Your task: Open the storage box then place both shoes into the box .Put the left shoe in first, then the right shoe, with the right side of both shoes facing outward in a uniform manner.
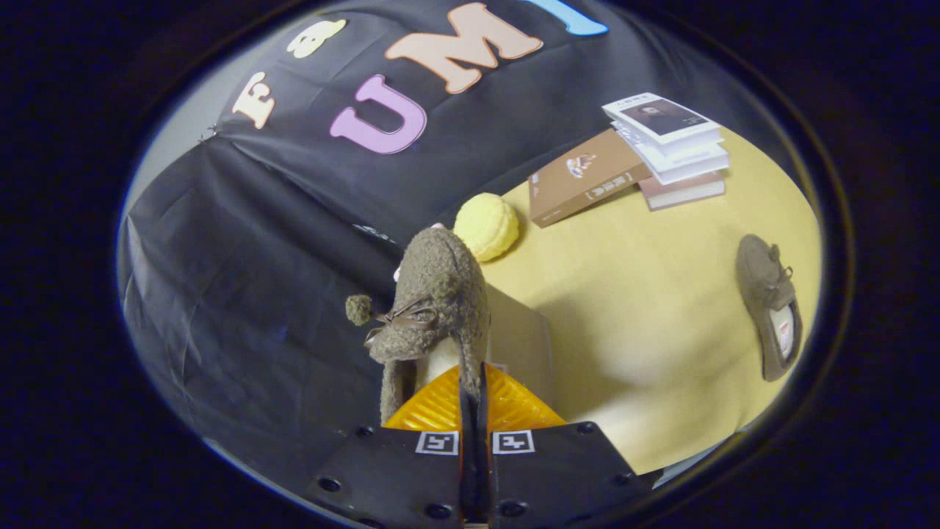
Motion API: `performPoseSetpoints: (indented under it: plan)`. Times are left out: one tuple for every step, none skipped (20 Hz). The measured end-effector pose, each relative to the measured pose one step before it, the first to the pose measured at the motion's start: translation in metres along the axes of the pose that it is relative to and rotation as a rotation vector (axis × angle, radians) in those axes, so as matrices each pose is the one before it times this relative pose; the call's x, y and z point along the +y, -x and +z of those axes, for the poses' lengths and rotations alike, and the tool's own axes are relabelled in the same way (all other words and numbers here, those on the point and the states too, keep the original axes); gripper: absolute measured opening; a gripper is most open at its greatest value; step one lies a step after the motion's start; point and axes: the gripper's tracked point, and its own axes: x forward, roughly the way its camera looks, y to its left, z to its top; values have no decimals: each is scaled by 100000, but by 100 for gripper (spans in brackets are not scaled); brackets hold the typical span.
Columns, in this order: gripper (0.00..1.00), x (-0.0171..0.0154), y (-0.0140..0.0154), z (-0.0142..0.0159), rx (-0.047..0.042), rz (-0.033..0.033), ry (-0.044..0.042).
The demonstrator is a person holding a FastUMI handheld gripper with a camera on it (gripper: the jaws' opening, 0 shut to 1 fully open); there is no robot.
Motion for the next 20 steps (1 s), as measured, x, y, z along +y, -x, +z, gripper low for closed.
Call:
performPoseSetpoints:
  plan:
    - [3,897,-658,-626,632,279,899]
    - [3,815,-709,-650,670,-215,1140]
    - [3,602,-764,-724,726,-906,1058]
    - [3,431,-880,-699,632,-1338,1320]
    - [3,298,-921,-691,373,-1508,1420]
    - [3,320,-1001,-701,991,-1384,1277]
    - [3,282,-1020,-750,1164,-1315,997]
    - [3,193,-1094,-727,1402,-1360,1061]
    - [3,291,-925,-794,1545,-1450,1290]
    - [3,148,-897,-689,1353,-1628,1186]
    - [3,242,-854,-769,1473,-1506,748]
    - [3,188,-929,-591,1658,-1400,674]
    - [3,143,-793,-638,1493,-1561,354]
    - [3,128,-768,-404,1100,-1467,670]
    - [3,152,-1019,-583,1078,-1876,651]
    - [3,320,-275,-454,814,-729,157]
    - [3,151,-585,-310,1482,-1189,133]
    - [10,217,13,-321,646,-573,384]
    - [17,35,-107,1,258,-678,961]
    - [24,-94,-60,-120,-98,-529,1392]
